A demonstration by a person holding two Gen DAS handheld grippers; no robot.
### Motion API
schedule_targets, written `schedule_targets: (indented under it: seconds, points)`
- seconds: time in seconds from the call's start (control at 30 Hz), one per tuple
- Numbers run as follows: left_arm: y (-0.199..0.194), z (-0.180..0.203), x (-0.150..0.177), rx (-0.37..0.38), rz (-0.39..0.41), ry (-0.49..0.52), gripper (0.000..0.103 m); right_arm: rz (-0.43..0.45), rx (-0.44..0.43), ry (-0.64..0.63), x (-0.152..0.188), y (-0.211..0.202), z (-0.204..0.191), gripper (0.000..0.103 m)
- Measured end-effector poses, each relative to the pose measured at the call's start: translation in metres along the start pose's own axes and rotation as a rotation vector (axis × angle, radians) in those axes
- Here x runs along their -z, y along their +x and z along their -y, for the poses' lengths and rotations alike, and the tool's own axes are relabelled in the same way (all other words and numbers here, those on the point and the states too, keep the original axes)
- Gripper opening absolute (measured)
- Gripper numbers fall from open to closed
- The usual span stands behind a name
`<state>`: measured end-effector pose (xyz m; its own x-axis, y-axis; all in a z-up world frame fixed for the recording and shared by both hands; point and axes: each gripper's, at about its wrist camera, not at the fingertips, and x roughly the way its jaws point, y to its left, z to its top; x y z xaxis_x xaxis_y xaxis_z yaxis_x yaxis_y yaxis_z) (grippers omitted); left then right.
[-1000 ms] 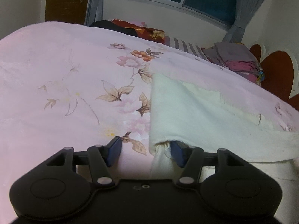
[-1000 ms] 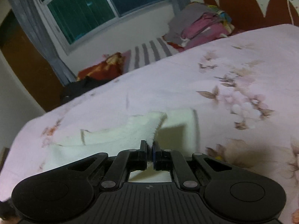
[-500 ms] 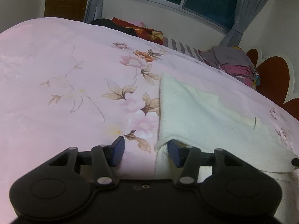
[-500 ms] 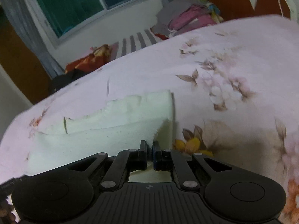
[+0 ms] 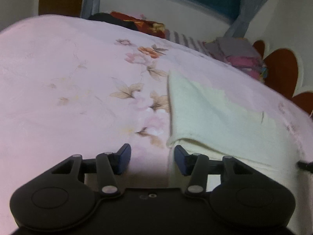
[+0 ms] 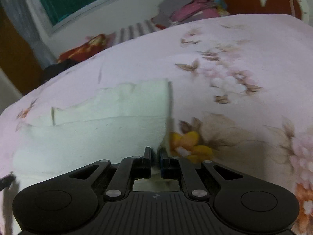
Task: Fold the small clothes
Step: 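Open both tools and lift them away from the folded sweater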
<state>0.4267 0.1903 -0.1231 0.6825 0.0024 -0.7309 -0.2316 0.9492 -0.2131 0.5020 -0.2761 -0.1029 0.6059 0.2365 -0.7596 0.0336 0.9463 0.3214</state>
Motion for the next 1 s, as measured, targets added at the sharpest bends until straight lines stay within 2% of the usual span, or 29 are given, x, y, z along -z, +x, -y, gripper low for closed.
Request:
schedule_targets:
  seconds: [0.07, 0.1, 0.17, 0.23, 0.27, 0.3, 0.37, 0.47, 0.53, 0.6, 0.7, 0.8, 0.87, 0.9, 0.97, 1.0]
  points:
    - [-0.021, 0.011, -0.005, 0.002, 0.101, 0.082, 0.049, 0.055, 0.025, 0.010, 0.000, -0.013, 0.003, 0.006]
    - [-0.024, 0.019, -0.008, 0.013, 0.124, 0.113, 0.049, 0.071, 0.022, 0.009, -0.002, -0.016, 0.003, 0.006]
    - [-0.020, 0.038, -0.015, 0.090, 0.138, 0.170, 0.052, 0.081, -0.007, 0.010, -0.006, -0.016, 0.000, 0.006]
    - [-0.001, 0.054, -0.016, 0.143, 0.097, 0.215, 0.052, 0.076, -0.015, -0.005, -0.007, -0.009, -0.008, 0.006]
    - [0.011, 0.062, -0.014, 0.146, 0.064, 0.243, 0.051, 0.071, -0.013, -0.010, -0.006, -0.006, -0.013, 0.006]
    - [0.022, 0.067, -0.010, 0.139, 0.036, 0.276, 0.052, 0.061, -0.008, -0.010, -0.005, -0.002, -0.017, 0.006]
    - [0.036, 0.067, 0.001, 0.070, 0.000, 0.328, 0.051, 0.046, -0.004, -0.016, -0.002, 0.001, -0.022, 0.006]
    - [0.029, 0.061, 0.005, 0.015, -0.006, 0.332, 0.050, 0.056, -0.004, -0.019, 0.001, -0.004, -0.019, 0.006]
    - [0.028, 0.056, 0.000, 0.045, -0.031, 0.282, 0.049, 0.068, -0.008, -0.011, 0.001, -0.005, -0.013, 0.006]
    - [0.025, 0.051, -0.010, 0.096, 0.009, 0.222, 0.050, 0.076, -0.002, -0.003, -0.002, -0.005, -0.010, 0.006]
    - [0.035, 0.059, -0.032, 0.108, 0.053, 0.237, 0.052, 0.085, -0.020, -0.022, -0.008, 0.000, -0.015, 0.006]
    - [0.062, 0.065, -0.053, 0.117, 0.072, 0.271, 0.058, 0.086, -0.035, -0.075, -0.015, 0.014, -0.024, 0.006]
    - [0.082, 0.061, -0.067, 0.127, -0.016, 0.236, 0.056, 0.054, 0.004, -0.095, -0.021, 0.030, -0.023, 0.006]
    - [0.082, 0.054, -0.073, 0.138, -0.021, 0.214, 0.054, 0.036, 0.028, -0.084, -0.024, 0.036, -0.017, 0.006]
    - [0.066, 0.039, -0.077, 0.092, 0.064, 0.195, 0.055, 0.045, 0.018, -0.045, -0.030, 0.031, -0.004, 0.006]
    - [0.064, 0.035, -0.080, 0.100, 0.076, 0.183, 0.055, 0.064, 0.019, -0.042, -0.032, 0.025, -0.001, 0.006]
